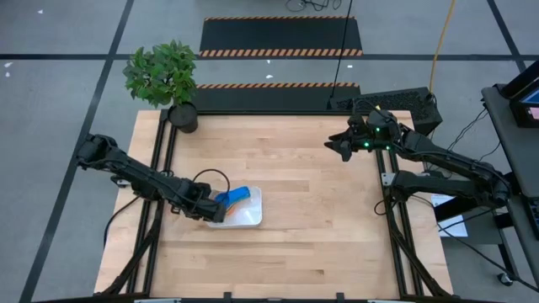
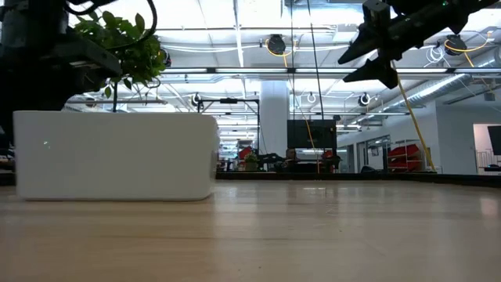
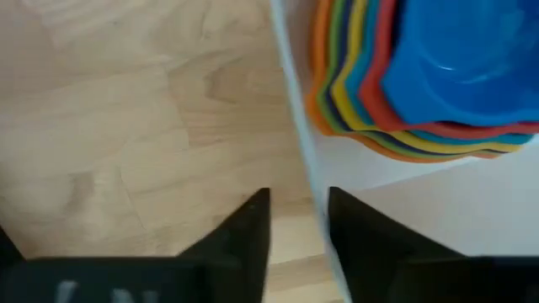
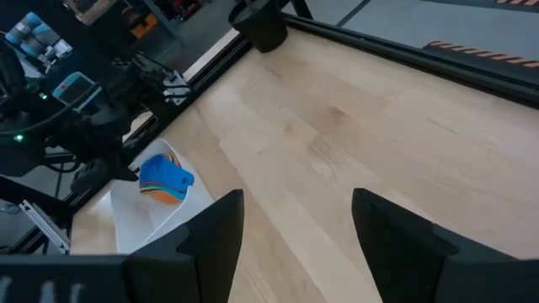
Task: Nest measuring cups in basket
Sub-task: Move the white bin to the bottom left of the table, then return to Home Position
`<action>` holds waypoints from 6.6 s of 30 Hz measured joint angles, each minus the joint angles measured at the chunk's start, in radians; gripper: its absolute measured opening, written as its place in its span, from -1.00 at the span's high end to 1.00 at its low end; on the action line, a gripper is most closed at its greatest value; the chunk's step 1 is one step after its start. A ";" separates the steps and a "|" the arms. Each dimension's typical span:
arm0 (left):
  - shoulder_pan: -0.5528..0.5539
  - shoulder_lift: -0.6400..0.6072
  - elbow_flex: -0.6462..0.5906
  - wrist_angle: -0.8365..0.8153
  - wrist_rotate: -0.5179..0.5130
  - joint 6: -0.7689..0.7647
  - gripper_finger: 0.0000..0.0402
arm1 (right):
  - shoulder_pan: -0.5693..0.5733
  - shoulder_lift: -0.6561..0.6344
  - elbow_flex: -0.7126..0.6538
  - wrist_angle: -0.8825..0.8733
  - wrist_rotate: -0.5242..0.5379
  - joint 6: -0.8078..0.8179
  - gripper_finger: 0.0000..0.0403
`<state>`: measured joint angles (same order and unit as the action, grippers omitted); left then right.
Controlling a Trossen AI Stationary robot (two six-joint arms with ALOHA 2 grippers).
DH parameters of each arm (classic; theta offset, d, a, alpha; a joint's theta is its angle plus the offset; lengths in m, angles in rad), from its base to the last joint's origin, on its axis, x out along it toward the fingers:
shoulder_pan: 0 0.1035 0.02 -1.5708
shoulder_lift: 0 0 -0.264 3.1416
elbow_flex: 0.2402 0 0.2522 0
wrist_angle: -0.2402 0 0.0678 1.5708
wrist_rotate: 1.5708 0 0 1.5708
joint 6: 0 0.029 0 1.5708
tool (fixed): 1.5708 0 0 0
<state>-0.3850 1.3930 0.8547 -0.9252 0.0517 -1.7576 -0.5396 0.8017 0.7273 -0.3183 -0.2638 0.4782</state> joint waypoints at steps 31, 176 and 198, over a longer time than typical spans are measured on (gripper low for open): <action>-0.551 -0.003 0.051 0.017 0.320 -0.529 0.88 | 0.000 0.064 0.000 0.001 0.010 -0.057 -0.07; 0.515 -0.665 -0.118 0.317 -0.076 1.564 0.98 | 0.265 -0.111 0.000 0.240 0.317 -0.308 1.00; 0.515 -0.779 -0.240 0.372 -0.094 1.624 0.87 | 0.354 -0.132 0.000 0.203 0.347 -0.563 1.00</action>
<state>0.1299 0.6144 0.6147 -0.5532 -0.0425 -0.1337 -0.1853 0.6695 0.7273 -0.1155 0.0834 -0.0852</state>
